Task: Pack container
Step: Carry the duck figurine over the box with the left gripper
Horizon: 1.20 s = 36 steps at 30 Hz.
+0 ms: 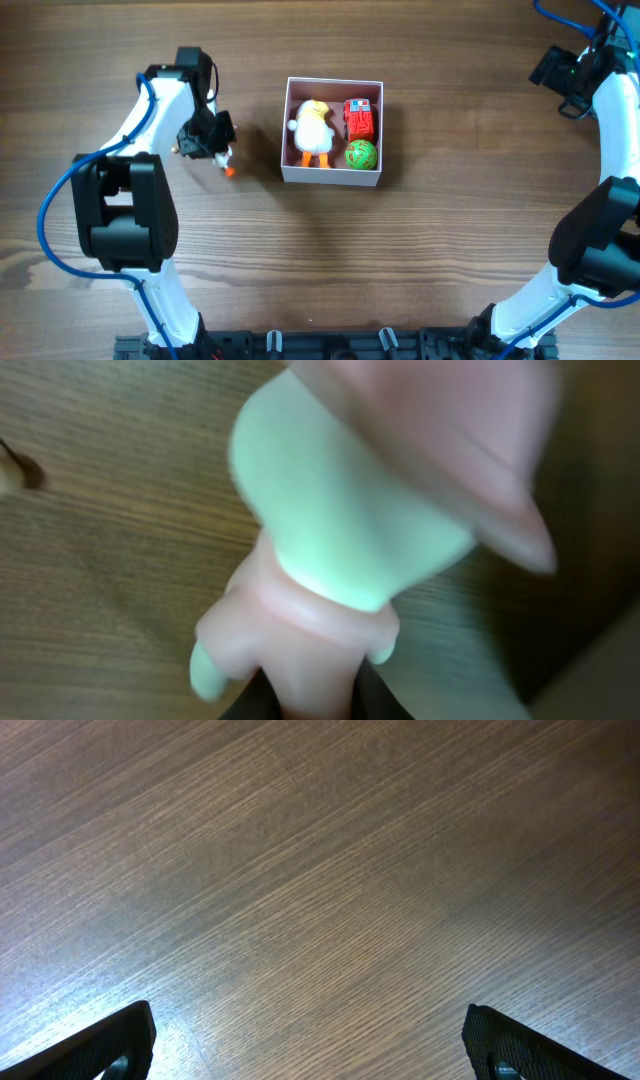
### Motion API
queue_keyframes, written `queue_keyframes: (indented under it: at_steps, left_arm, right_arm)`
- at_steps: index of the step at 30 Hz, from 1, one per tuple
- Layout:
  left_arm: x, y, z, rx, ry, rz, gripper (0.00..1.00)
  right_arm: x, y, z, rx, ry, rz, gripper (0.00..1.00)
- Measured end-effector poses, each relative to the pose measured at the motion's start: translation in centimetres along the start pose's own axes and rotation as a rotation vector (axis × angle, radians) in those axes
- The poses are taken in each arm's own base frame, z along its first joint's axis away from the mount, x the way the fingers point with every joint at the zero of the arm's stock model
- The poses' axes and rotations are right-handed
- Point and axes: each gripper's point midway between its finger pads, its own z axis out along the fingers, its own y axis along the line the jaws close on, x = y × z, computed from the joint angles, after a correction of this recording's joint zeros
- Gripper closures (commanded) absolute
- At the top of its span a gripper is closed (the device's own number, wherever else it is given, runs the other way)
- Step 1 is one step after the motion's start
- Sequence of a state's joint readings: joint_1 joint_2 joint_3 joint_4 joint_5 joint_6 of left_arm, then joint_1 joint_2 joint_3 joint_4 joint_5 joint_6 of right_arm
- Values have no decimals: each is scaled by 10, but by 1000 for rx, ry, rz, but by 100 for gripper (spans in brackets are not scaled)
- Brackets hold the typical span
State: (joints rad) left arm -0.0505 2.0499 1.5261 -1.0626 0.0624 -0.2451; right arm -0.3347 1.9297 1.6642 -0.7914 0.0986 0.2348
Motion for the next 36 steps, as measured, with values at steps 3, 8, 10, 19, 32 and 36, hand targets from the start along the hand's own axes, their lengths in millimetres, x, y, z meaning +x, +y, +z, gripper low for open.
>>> queue_keyframes:
  at_steps: [3,8,10,19,32,36]
  left_arm:
    - [-12,-9,-23,29,-31,3,88]
    - [-35,-28,-69,73,-119,25,87]
    - [-41,-41,-88,101,-172,48,87]
    - [-15,-112,-144,193,-293,206,90]
    - [44,-236,-155,355,-353,376,79]
    - [48,-239,-150,348,-338,378,82]
  right_arm:
    - [0,0,0,0,0,0,0]
    - [0,0,0,0,0,0,0]
    - [0,0,0,0,0,0,0]
    - [0,0,0,0,0,0,0]
    - [0,0,0,0,0,0,0]
    - [0,0,0,0,0,0,0]
